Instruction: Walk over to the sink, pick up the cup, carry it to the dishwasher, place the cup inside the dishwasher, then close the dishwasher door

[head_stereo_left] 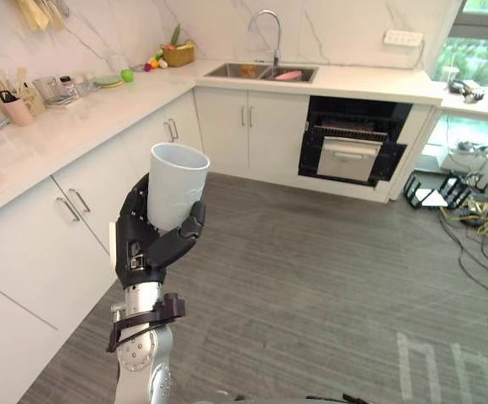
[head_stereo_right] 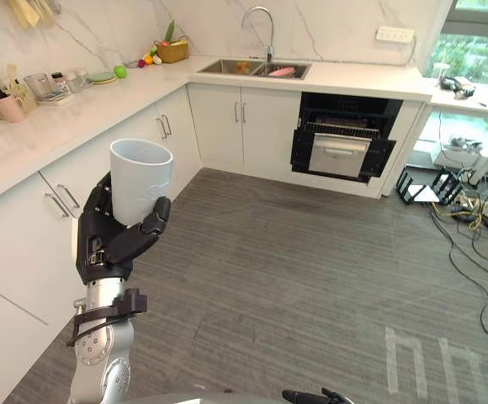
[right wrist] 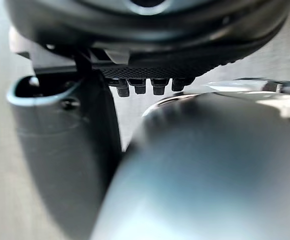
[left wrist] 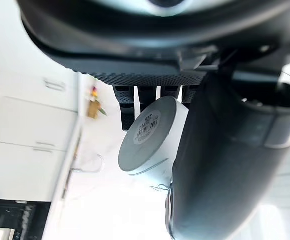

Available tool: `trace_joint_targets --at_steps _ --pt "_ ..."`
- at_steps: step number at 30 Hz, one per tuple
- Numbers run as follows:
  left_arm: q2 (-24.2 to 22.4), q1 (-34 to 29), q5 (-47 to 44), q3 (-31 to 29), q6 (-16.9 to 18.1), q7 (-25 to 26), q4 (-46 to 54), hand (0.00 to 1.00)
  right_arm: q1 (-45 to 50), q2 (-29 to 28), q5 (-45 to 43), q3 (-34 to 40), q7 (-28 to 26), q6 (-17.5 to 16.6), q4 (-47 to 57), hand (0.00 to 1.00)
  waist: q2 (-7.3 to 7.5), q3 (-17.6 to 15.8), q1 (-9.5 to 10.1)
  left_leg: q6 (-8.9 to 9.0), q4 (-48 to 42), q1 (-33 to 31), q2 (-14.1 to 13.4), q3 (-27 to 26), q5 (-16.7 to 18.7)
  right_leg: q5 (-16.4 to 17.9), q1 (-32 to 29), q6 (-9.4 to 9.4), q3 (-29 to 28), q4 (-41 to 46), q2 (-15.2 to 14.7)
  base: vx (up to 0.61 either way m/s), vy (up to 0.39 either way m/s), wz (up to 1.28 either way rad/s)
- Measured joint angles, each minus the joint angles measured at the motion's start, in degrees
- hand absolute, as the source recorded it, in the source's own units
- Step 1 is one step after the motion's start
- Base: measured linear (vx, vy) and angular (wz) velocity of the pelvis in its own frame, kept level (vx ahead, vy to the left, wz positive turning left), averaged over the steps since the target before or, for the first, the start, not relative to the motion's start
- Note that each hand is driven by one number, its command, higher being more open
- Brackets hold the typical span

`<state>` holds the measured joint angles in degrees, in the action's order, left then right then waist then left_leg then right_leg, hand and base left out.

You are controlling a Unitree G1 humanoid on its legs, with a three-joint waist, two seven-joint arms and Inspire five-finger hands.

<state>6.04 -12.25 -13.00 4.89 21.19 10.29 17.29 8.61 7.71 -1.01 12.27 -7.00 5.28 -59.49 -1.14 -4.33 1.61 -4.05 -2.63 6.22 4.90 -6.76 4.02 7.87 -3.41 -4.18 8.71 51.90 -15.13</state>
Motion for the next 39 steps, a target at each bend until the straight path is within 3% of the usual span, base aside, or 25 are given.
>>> trace_joint_targets --at_steps 2,4,7,9,10,11,12,14,15,16,17,19,20,22,24,26,27,28,29,31,35,36,37,38,39 --pt "-0.4 1.9 0.7 0.9 0.0 2.4 -0.1 0.00 -0.3 -0.2 -0.4 0.5 -0.4 -1.1 0.9 1.00 -0.13 0.0 -1.04 -0.62 0.5 2.2 -0.8 1.6 0.9 5.3 -5.9 0.88 2.7 -7.7 4.0 0.34 -0.007 0.06" --pt "-0.4 4.0 0.7 2.9 0.0 3.3 -0.7 0.00 -0.2 -1.0 -1.7 1.0 -0.7 -1.2 2.7 1.00 -0.30 -0.2 -1.55 -0.53 1.1 2.6 -1.4 3.2 2.0 4.3 -10.2 1.01 2.1 -21.4 7.3 0.33 -0.046 0.33" --pt "-0.6 5.0 0.5 7.5 -0.5 3.1 -2.4 0.00 0.8 -1.5 -2.3 0.9 -1.0 -0.7 5.0 1.00 -0.60 -0.6 -2.42 0.82 -1.6 4.7 -3.1 7.6 5.7 -3.6 -10.5 0.57 -4.4 -42.0 11.6 0.54 -0.166 0.77" --pt "-0.7 4.6 0.4 9.2 -0.5 2.6 -2.6 0.00 1.4 -1.9 -2.3 0.6 -1.0 0.7 6.3 1.00 0.52 -0.7 -2.55 2.85 -4.9 6.9 -3.0 9.3 9.8 -7.3 -8.7 1.92 -7.0 -43.3 10.9 0.61 -0.306 0.92" --pt "-0.9 4.3 0.4 9.3 -0.3 1.9 -2.5 0.00 1.6 -1.9 -2.3 -0.2 -1.1 2.0 6.6 1.00 1.60 -0.4 -2.37 3.86 -6.7 8.7 -3.2 9.3 13.0 -13.3 -7.6 2.71 -6.1 -41.6 10.1 0.61 -0.343 0.76" --pt "-1.6 4.0 0.4 9.3 0.2 1.7 -2.8 0.00 1.4 -1.1 -2.5 -0.3 -1.4 2.5 6.7 1.00 0.54 -0.6 -2.27 4.47 -7.6 9.4 -4.7 9.4 14.7 -12.9 -7.7 0.09 -5.1 -38.9 10.8 0.59 -0.341 0.50" --pt "-3.0 2.8 0.1 9.2 0.6 1.7 -2.7 0.00 0.9 0.5 -3.3 -1.4 -1.7 3.5 7.0 1.00 -1.51 -0.2 -2.02 6.12 -9.5 9.7 -7.8 9.0 16.0 -9.0 -7.9 1.72 -3.7 -35.6 13.3 0.55 -0.344 0.23" --pt "-4.0 2.5 -0.6 9.2 0.9 1.7 -2.7 0.00 0.4 1.3 -3.4 -3.1 -1.7 5.4 6.9 1.00 -2.14 0.2 -1.36 6.14 -16.8 8.3 -10.1 8.6 16.0 -4.5 -7.0 3.52 -2.5 -32.8 15.5 0.50 -0.359 0.10" --pt "-4.8 2.1 -0.5 9.2 1.0 1.8 -2.5 0.00 0.3 1.4 -3.5 -3.4 -1.6 6.5 7.1 1.00 -2.30 -0.1 -0.99 7.00 -28.3 4.5 -11.7 8.4 15.0 -2.0 -4.8 3.96 -2.0 -32.8 17.1 0.44 -0.361 0.08" --pt "-5.5 1.7 -0.5 9.6 1.1 1.9 -2.2 0.00 0.4 1.7 -3.7 -3.7 -1.4 7.8 7.8 1.00 -2.55 -0.8 -0.78 8.46 -44.8 -2.5 -13.5 8.4 9.2 -0.2 -1.9 4.85 -1.7 -33.3 18.4 0.43 -0.334 0.06" --pt "-6.1 1.5 -0.5 9.9 1.1 1.9 -2.0 0.00 0.4 1.8 -4.0 -3.8 -1.2 8.5 8.2 1.00 -2.86 -1.4 -0.59 8.67 -52.9 -5.9 -14.6 8.2 6.9 0.8 -0.3 5.53 -1.7 -33.6 19.1 0.42 -0.278 0.02" --pt "-7.4 -0.1 -0.4 10.5 1.1 1.4 -1.8 0.00 1.5 1.9 -4.6 -4.4 0.1 9.6 8.8 1.00 -2.36 -2.5 0.21 8.06 -69.9 -15.9 -17.0 5.4 6.5 2.5 6.4 7.12 -1.5 -36.3 20.0 0.46 -0.241 0.01" --pt "-7.4 -0.2 -0.5 10.3 1.2 0.7 -1.7 0.00 2.2 2.1 -5.8 -4.6 0.8 9.7 8.7 1.00 -2.29 -2.5 0.86 7.17 -71.0 -20.6 -18.0 2.9 7.1 2.7 9.6 6.88 -1.4 -38.6 20.0 0.43 -0.191 0.07" --pt "-7.4 0.0 -0.6 9.3 1.6 -1.3 -1.2 0.00 2.1 2.6 -7.5 -4.5 1.0 9.8 8.0 1.00 -2.26 -2.5 1.64 6.15 -63.9 -26.4 -19.0 -1.3 8.5 2.7 13.0 6.84 -1.6 -41.8 20.0 0.46 -0.118 -0.01" --pt "-6.3 0.1 -1.6 8.3 1.7 -2.1 -1.4 0.00 0.8 2.4 -8.2 -4.6 1.1 9.7 6.5 1.00 -1.34 -3.1 2.38 6.12 -43.3 -25.9 -16.6 -6.2 8.5 2.7 15.8 6.84 -2.6 -44.2 18.5 0.51 -0.027 -0.20" --pt "-5.9 -0.1 -1.8 8.4 1.7 -1.9 -1.6 0.00 -1.5 2.6 -8.3 -4.5 0.7 8.9 3.6 1.00 -1.73 -2.8 2.45 6.88 -7.8 -21.4 -10.5 -4.5 -1.4 3.9 17.9 4.85 -5.2 -45.8 17.1 0.48 0.039 -0.37" --pt "-5.7 -0.1 -1.8 8.8 1.8 -1.7 -1.6 0.00 -1.8 2.5 -8.2 -4.6 0.7 8.7 3.0 1.00 -1.88 -2.7 2.48 7.20 -5.5 -21.4 -10.1 -2.8 -4.8 4.7 18.6 3.69 -6.1 -46.0 17.2 0.48 0.131 -0.54" --pt "-5.0 -0.1 -1.8 9.6 1.9 -1.4 -2.2 0.00 -2.4 1.9 -8.2 -4.5 0.6 8.6 2.4 1.00 -1.93 -2.6 2.92 5.13 -5.5 -20.1 -9.1 -1.4 -11.6 5.9 20.3 2.44 -8.0 -46.1 17.0 0.39 0.152 -0.43" --pt "-4.6 -0.1 -1.7 10.2 2.0 -1.3 -2.5 0.00 -2.4 1.6 -8.2 -4.4 0.7 8.5 2.3 1.00 -2.08 -2.5 3.00 3.49 -5.5 -19.3 -8.7 -1.1 -13.7 6.2 21.0 2.72 -8.7 -45.9 16.6 0.48 0.212 -0.36" --pt "-3.8 0.2 -1.6 11.9 2.2 -1.5 -4.0 0.00 -2.7 -0.3 -8.2 -3.1 1.2 8.5 1.4 1.00 1.25 -2.5 2.16 1.20 -8.9 -18.5 -5.9 -1.7 -10.6 6.9 21.9 2.71 -10.1 -43.5 13.2 0.46 0.188 0.05" --pt "-2.2 2.1 -2.3 13.7 1.9 -3.1 -4.2 0.00 -2.0 -0.8 -8.6 -1.1 2.1 9.3 -0.9 1.00 2.40 -1.4 1.78 0.72 -14.9 -16.5 -4.2 -1.6 -3.1 5.5 20.5 1.37 -9.1 -31.7 11.7 0.44 0.131 0.14" --pt "-2.0 3.3 -2.9 13.9 1.8 -3.9 -4.2 0.00 -1.3 -1.2 -9.1 -0.8 2.9 9.3 -0.9 1.00 2.59 -0.9 1.93 0.71 -14.1 -14.4 -4.0 -1.6 -1.7 3.2 17.7 0.66 -8.3 -23.6 11.4 0.38 0.115 -0.05" --pt "-1.4 4.4 -3.3 13.9 1.8 -4.2 -4.2 0.00 -1.2 -1.3 -9.5 -0.2 3.7 9.3 -1.0 1.00 3.37 -1.1 2.04 0.73 -11.9 -11.1 -3.6 -1.8 -0.3 -2.0 13.3 -3.00 -7.6 -13.0 10.3 0.31 0.113 -0.13" --pt "-0.9 4.6 -3.5 14.1 1.6 -4.2 -4.0 0.00 -1.2 -1.4 -9.8 -0.1 4.2 9.2 -1.0 1.00 3.78 -1.1 1.92 0.53 -10.3 -9.0 -3.2 -1.9 0.0 -6.5 10.6 -3.50 -6.6 -7.9 9.1 0.31 0.111 -0.19" --pt "-0.1 4.6 -3.9 15.2 1.3 -4.2 -3.8 0.00 0.2 -1.2 -10.9 0.3 4.4 8.9 -0.9 1.00 2.93 -0.8 0.98 0.47 -6.3 -4.4 -2.9 -2.0 0.1 -15.1 6.1 -0.91 -3.4 1.8 6.6 0.32 0.103 -0.20"
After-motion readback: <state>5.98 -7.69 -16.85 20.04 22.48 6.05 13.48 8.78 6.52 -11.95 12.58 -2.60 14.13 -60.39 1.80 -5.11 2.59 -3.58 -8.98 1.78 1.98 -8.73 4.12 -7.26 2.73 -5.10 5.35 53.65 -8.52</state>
